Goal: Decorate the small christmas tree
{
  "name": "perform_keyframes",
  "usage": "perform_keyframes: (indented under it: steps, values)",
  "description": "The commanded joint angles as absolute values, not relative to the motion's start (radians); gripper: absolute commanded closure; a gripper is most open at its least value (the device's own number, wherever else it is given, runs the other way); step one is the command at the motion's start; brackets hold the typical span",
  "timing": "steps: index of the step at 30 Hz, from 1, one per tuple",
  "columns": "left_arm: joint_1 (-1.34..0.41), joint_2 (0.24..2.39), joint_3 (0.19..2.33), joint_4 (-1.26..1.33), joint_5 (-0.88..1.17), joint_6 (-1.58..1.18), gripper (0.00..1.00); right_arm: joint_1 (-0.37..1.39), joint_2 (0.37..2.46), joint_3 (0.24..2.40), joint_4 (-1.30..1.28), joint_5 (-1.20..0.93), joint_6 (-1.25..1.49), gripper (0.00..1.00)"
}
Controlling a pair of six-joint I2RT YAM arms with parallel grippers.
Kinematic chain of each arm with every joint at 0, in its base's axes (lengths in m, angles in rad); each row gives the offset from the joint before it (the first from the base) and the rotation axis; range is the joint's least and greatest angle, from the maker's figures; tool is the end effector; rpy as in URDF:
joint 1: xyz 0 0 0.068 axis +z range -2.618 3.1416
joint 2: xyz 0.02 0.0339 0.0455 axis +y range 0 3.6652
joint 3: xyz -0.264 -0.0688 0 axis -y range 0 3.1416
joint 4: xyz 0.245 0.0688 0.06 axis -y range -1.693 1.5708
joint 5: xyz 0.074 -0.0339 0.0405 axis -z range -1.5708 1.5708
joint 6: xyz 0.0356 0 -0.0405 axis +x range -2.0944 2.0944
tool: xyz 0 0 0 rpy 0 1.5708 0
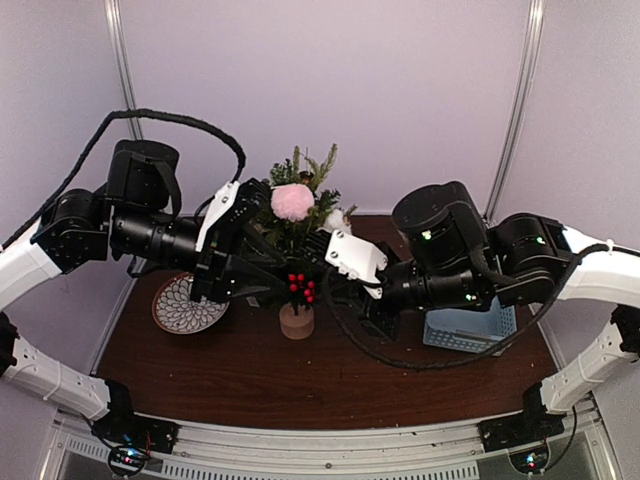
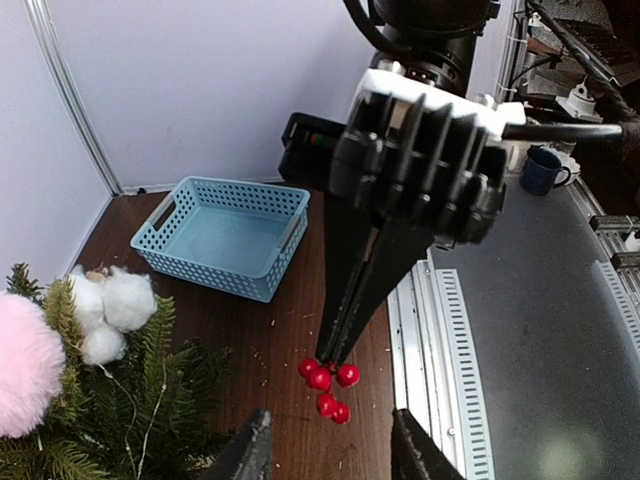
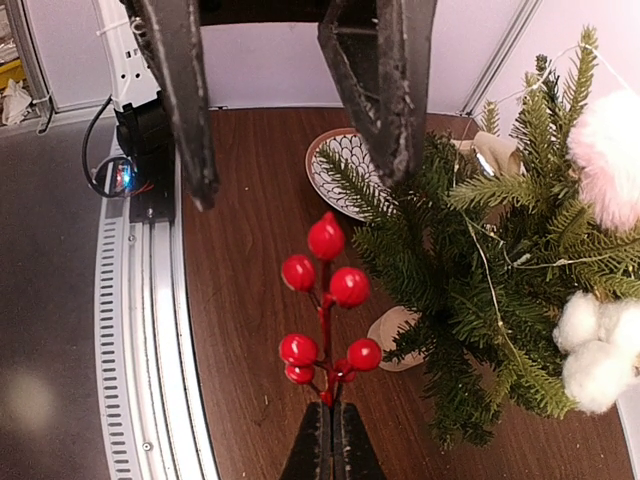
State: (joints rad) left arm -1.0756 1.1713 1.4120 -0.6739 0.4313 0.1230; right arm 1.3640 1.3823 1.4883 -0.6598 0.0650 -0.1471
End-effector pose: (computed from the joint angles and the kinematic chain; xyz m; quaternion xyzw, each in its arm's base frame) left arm 0.0998 -0.2160 0.4287 0.5594 0.6146 -0.4015 0.3849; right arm 0.0641 0.2941 0.4008 -0.5871 0.6463 0.2549 0.4155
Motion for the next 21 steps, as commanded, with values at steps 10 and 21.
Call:
perform_keyframes:
  steps: [10, 21]
  values:
    - [-1.083, 1.204, 1.399, -0.577, 0.479, 0.155, 0.75, 1.373, 1.406, 1.516, -0.616, 0.072, -0.158, 1.00]
    - [-1.083, 1.196, 1.366, -0.562, 0.473, 0.142, 0.74, 1.374, 1.401, 1.505, -0.599, 0.086, -0.147, 1.00]
